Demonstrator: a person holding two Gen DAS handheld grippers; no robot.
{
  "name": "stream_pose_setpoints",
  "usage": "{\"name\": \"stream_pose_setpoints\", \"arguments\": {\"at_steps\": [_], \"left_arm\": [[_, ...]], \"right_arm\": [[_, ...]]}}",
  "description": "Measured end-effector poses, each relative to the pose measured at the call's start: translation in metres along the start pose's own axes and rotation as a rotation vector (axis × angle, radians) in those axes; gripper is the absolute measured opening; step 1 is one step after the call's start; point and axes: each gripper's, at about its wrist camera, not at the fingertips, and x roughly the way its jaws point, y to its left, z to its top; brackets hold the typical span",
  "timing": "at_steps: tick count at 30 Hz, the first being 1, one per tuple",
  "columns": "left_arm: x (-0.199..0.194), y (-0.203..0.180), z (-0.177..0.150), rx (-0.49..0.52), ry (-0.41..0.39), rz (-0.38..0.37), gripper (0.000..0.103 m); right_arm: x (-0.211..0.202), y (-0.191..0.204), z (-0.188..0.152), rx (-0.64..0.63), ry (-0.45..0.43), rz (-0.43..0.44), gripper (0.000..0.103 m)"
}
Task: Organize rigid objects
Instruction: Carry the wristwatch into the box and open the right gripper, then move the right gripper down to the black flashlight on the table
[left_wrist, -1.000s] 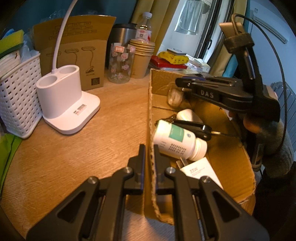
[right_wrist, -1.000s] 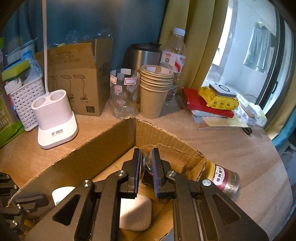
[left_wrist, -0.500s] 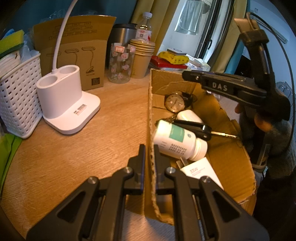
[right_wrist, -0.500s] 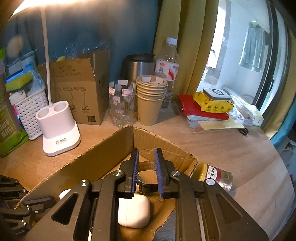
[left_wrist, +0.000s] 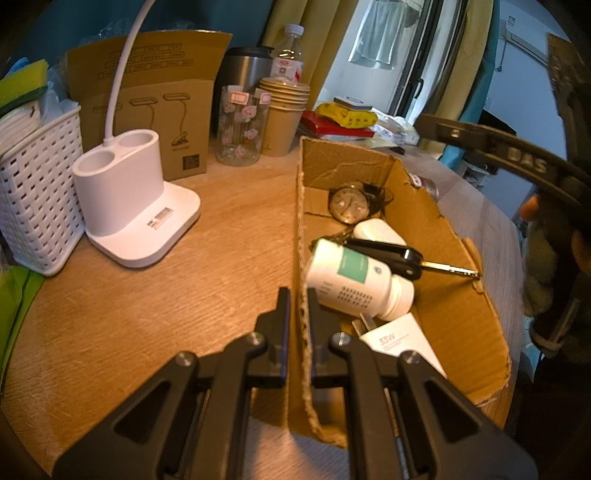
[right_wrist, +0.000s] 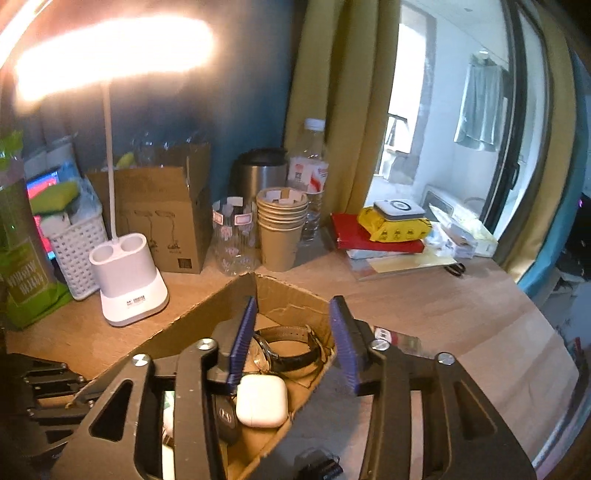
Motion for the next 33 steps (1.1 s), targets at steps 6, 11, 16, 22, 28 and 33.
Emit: {"name": "stream_pose_setpoints", "arguments": {"at_steps": [6,11,16,22,28,33], "left_arm": [[0.000,0.000,0.000,0.000,0.000,0.000,0.008],[0.000,0.000,0.000,0.000,0.000,0.000,0.008],[0.000,0.000,0.000,0.000,0.000,0.000,0.008],[0.000,0.000,0.000,0.000,0.000,0.000,0.008],[0.000,0.000,0.000,0.000,0.000,0.000,0.008],[0.000,0.000,0.000,0.000,0.000,0.000,0.008]], "right_arm": [[-0.015,-0.004,-0.005,0.013,-0.011,-0.030,0.050],[-0.025,-0.008,-0.010,0.030,-0.018,-0.033,0.051],[-0.039,-0.016,-0.016,0.068,-0.029,-0.036,0.051],[-0.049,-0.021,-0.023,0.084,-0.027,-0.047,0.052],[-0.049,-0.030,-0.037,0.108,0.008,-0.066,0.053],[-0.035,-0.038,-0.056,0.136,0.077,-0.079,0.055]]}}
